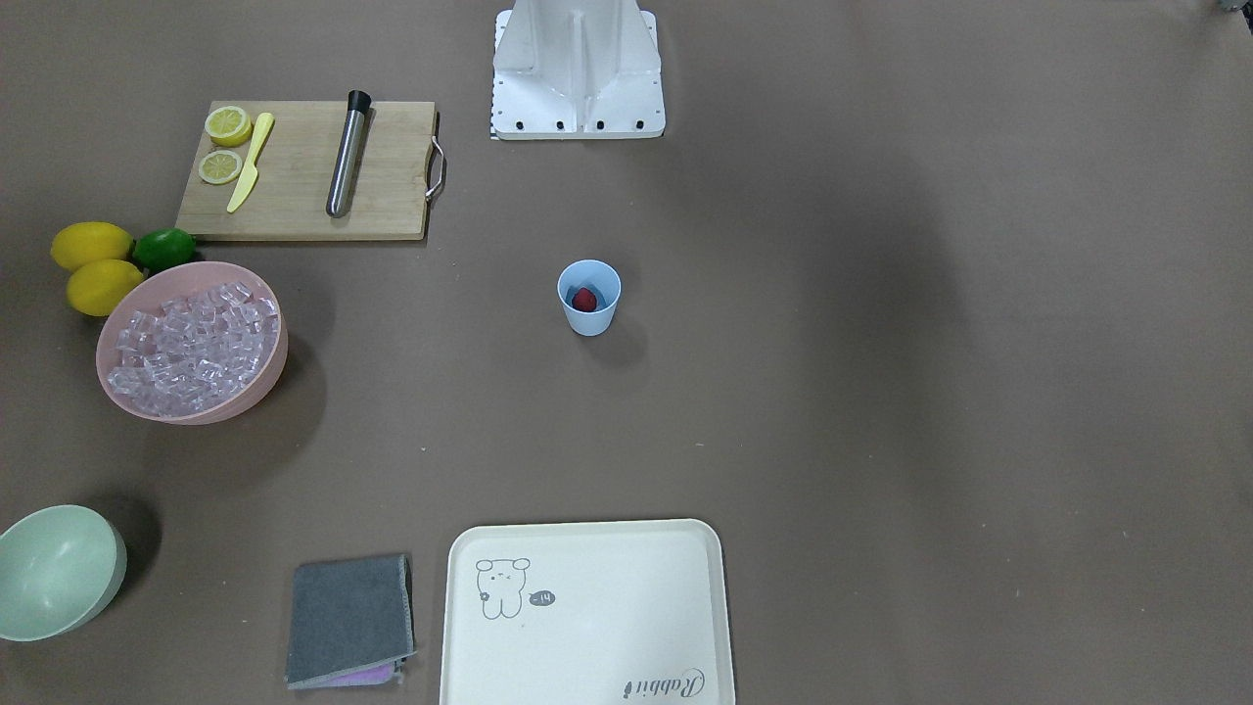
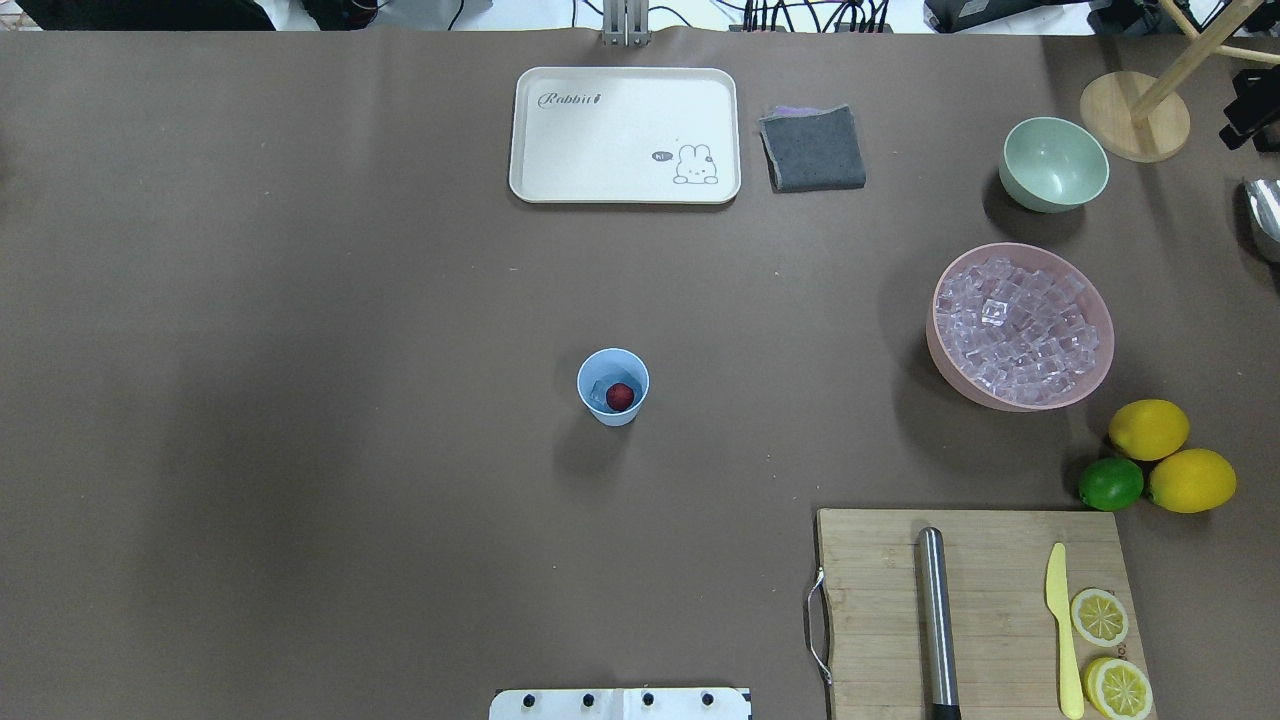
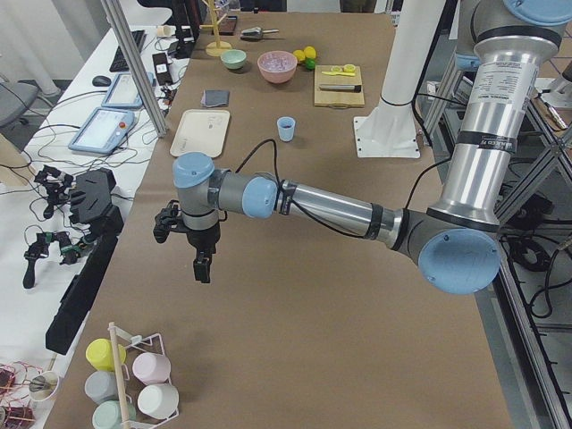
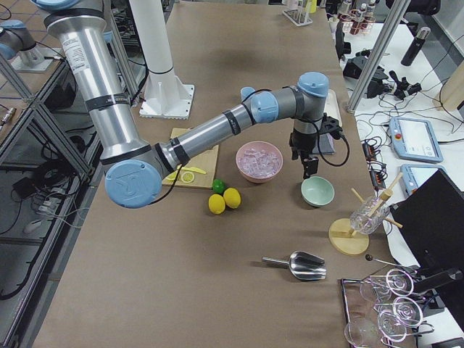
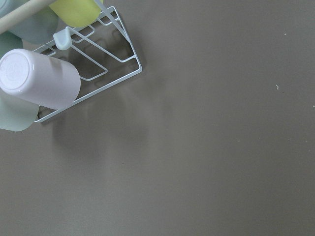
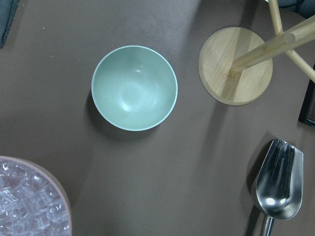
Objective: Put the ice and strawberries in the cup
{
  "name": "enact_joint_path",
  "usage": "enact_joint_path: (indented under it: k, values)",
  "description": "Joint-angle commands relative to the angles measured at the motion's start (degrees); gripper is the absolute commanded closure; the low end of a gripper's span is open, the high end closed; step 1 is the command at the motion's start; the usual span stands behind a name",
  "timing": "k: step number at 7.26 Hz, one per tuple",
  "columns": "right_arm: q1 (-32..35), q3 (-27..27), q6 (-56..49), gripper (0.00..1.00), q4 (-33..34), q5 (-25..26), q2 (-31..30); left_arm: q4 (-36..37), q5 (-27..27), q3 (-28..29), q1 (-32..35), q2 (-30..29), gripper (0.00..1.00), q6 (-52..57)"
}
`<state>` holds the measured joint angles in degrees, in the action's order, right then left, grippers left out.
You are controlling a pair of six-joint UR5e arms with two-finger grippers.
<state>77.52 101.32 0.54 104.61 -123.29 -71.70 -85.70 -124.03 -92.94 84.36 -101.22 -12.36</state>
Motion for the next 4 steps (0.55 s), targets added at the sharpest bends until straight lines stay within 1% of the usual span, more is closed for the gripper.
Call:
enact_joint_path:
  k: [1,4]
  values:
    - [0.0,0.6,0.1,0.0,0.0,0.0,-0.2,-0.3,0.1,0.1,-0.2,0.0,0.03,0.3]
    - [-0.1,0.6,1.0,0.0,-0.2,-0.3,-0.1,-0.3,0.3,-0.1,-0.4,-0.2,0.03,0.3]
